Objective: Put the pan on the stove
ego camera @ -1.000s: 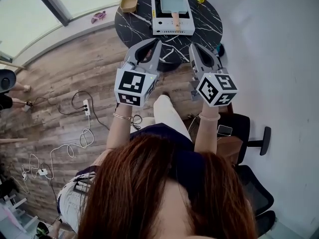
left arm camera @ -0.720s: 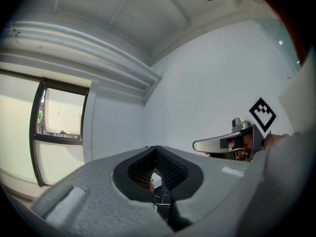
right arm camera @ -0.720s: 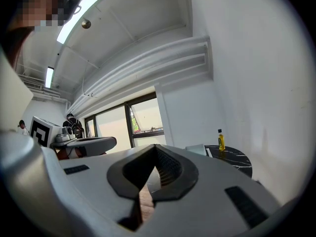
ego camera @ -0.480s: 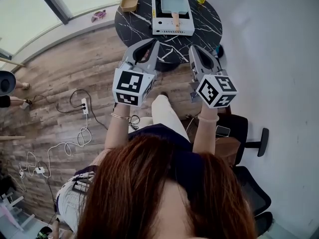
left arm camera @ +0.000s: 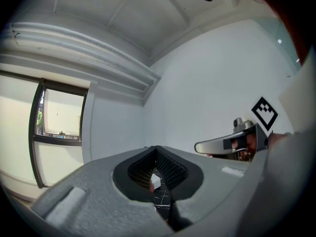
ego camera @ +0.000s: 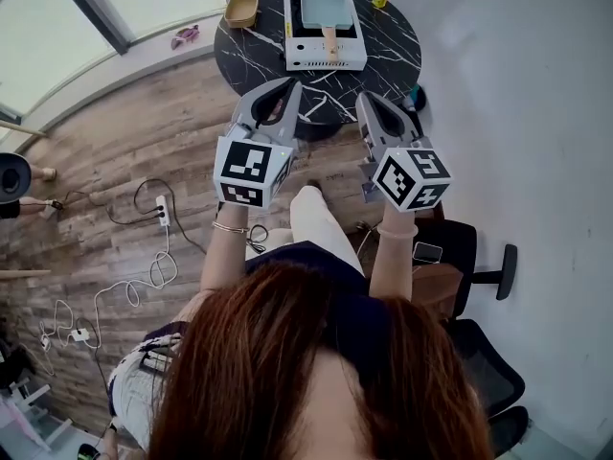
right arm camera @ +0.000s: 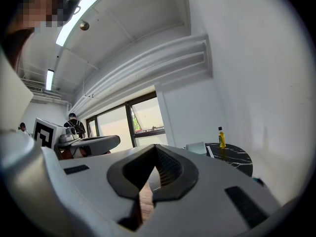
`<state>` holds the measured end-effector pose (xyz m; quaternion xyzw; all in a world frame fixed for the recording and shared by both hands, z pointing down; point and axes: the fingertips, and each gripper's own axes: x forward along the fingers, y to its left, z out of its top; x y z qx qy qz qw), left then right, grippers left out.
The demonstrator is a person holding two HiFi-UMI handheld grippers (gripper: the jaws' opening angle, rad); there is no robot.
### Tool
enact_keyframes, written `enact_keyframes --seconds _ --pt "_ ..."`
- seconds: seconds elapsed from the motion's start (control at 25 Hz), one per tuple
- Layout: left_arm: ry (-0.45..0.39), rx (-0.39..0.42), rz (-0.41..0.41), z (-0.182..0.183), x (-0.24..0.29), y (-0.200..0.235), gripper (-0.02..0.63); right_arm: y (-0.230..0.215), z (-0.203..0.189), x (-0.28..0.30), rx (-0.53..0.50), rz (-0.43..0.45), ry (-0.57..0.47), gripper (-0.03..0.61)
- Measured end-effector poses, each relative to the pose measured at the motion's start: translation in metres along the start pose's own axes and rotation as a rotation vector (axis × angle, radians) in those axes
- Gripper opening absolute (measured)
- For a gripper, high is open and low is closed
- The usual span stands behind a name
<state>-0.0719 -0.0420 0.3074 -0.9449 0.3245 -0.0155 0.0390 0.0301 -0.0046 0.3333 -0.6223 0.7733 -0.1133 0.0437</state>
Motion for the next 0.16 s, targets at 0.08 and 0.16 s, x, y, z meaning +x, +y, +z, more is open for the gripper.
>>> enact_keyframes --seconds 0.08,0.16 --pt "-0.005 0.001 0.0 0.0018 0.0016 -0.0015 0.012 -0.0003 0.0011 -0.0004 -0.005 0.004 -0.001 0.008" --pt "-0.01 0.003 0.002 0.0038 0.0035 -0.002 0.012 -0.0009 0.0026 -0.0004 -0.009 0.008 -0.002 0.008"
